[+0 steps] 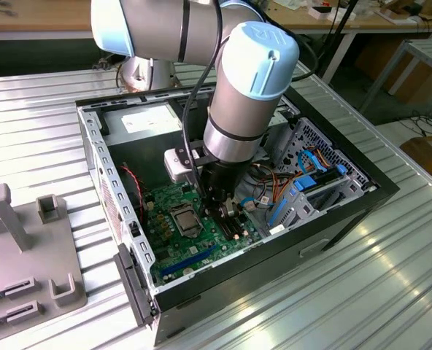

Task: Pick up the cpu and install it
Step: 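Install the first cpu locking lever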

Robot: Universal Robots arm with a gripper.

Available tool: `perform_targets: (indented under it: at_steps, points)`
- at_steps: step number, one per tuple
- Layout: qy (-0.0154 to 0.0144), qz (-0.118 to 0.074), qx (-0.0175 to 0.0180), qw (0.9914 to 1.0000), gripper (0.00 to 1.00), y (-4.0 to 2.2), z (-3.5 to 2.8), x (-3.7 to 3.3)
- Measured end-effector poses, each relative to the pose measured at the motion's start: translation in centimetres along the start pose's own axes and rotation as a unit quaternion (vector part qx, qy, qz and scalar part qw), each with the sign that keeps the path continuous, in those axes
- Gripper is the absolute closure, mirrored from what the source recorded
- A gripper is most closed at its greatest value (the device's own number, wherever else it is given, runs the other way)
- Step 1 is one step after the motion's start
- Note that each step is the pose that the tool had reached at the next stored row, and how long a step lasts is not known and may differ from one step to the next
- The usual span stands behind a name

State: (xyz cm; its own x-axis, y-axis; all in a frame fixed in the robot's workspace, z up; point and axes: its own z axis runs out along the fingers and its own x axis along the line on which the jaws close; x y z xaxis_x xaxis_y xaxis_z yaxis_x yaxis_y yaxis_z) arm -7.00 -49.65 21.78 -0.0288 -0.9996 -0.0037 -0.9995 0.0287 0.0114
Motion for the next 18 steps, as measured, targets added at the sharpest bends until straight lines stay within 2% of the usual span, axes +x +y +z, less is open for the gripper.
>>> perform_targets:
  at_steps: [18]
  points:
    - [0.0004, -0.013, 0.0, 0.99991, 0.89, -0.1, 0.32, 0.5]
